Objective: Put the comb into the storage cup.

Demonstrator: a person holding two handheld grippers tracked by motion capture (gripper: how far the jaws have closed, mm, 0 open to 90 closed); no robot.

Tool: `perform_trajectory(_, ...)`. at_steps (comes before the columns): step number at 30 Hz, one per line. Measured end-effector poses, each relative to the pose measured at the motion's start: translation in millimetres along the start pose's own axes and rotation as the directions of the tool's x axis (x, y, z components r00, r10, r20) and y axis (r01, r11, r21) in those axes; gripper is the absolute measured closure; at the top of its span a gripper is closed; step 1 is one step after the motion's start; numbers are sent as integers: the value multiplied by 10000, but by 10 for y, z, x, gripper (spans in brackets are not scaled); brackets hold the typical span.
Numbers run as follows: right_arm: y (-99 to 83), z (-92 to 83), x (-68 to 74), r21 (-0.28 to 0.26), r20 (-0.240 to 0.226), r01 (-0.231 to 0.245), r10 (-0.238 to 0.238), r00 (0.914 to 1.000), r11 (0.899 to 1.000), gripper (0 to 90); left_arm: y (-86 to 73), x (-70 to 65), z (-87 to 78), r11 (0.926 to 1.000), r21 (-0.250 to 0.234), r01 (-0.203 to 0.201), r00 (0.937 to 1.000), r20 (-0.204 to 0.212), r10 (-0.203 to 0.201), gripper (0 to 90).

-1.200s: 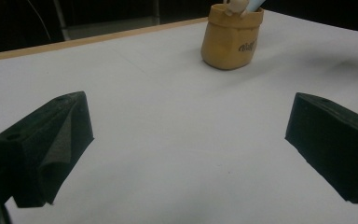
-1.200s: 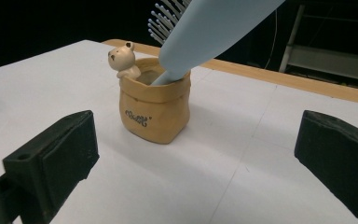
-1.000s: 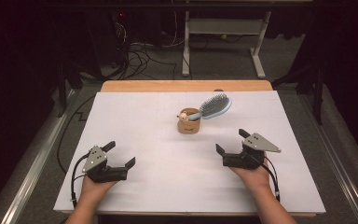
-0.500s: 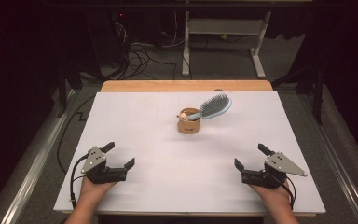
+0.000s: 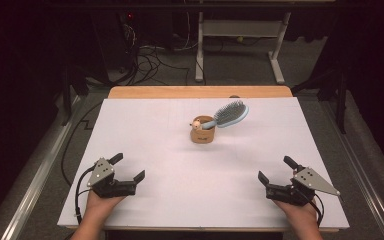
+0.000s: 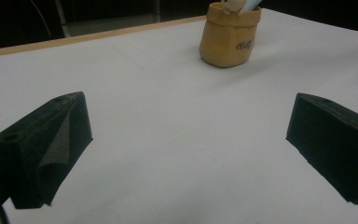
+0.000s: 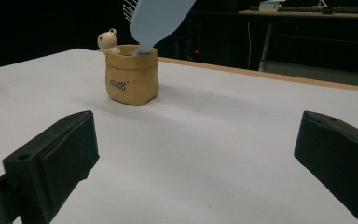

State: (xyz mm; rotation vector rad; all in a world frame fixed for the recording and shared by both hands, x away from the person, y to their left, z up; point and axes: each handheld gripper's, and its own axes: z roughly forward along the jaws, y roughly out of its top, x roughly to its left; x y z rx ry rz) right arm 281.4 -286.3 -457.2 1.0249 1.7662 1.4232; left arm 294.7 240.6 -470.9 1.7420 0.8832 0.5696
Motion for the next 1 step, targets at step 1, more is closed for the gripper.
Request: perform_trajectory(1, 0, -1, -1, 0, 24, -8, 8, 10000, 10000, 3, -3, 3, -1, 10000, 29, -9, 10000, -4, 9, 8)
